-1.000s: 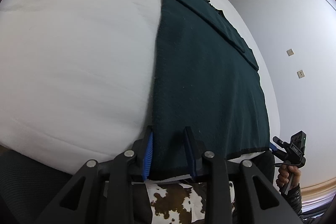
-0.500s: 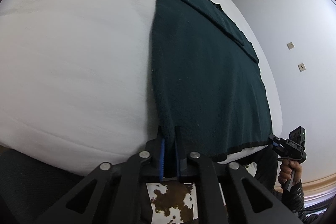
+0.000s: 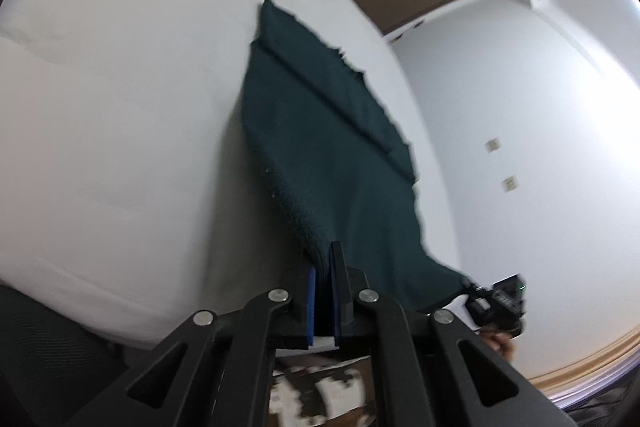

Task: Fold small clothes
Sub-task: 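Lift the hem with both tools and fold it toward the collar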

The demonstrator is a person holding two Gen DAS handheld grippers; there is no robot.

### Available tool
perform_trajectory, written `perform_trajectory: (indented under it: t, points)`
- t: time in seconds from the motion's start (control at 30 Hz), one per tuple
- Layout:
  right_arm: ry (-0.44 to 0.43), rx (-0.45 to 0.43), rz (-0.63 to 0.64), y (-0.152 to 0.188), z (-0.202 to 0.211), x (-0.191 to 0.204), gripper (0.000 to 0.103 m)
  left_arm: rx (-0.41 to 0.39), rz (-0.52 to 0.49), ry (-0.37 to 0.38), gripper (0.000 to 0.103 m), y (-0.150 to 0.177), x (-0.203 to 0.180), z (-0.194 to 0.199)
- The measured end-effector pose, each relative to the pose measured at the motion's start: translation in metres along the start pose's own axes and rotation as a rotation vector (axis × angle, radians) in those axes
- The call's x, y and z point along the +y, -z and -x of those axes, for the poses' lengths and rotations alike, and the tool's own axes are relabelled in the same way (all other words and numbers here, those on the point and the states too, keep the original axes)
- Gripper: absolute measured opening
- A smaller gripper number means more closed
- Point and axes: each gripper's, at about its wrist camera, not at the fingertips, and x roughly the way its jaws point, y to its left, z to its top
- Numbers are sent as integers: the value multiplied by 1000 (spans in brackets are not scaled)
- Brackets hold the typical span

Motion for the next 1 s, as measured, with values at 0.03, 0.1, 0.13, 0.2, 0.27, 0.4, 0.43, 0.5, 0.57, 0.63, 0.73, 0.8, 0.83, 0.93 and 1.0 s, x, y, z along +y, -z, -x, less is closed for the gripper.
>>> perform_trajectory:
  t: [0.03,0.1,0.13,0.2,0.27,0.4,0.43,0.5,0.57,0.63,0.73,0.8,0.83,0.93,1.0]
  points:
    - [-12,-5,2,-4,-1,5,7,-9,8,18,6,-3,-3,1]
    - [-38,-17,3,-13,-4,14,7,-28,28,57,6,-7,-7,2]
    - [-51,-22,2,-20,-4,17,7,-35,37,76,6,-9,-9,3]
    - [-63,-34,2,-31,-7,23,7,-49,54,108,6,-15,-12,3]
    - [-80,-43,-4,-44,-11,28,7,-66,61,126,6,-22,-17,3]
    - [-80,-56,0,-67,-19,33,7,-89,54,153,6,-45,-28,-3]
    - [-82,-61,1,-74,-22,35,6,-92,50,152,6,-49,-30,-6]
    - [-84,-72,8,-87,-26,38,6,-101,43,151,6,-62,-33,-11]
    - [-83,-83,14,-104,-33,43,6,-113,42,149,6,-75,-34,-16]
    - [-80,-94,21,-122,-40,47,6,-124,43,149,6,-90,-33,-23]
    - [-75,-107,22,-153,-53,53,6,-129,52,148,6,-113,-32,-37]
    - [-71,-123,18,-177,-64,56,6,-134,70,155,6,-131,-30,-48]
    - [-67,-130,18,-186,-69,57,6,-136,74,156,6,-136,-29,-50]
    - [-47,-151,19,-218,-90,60,6,-141,82,144,6,-161,-27,-68]
    - [-21,-163,16,-241,-108,58,6,-139,97,139,6,-179,-24,-82]
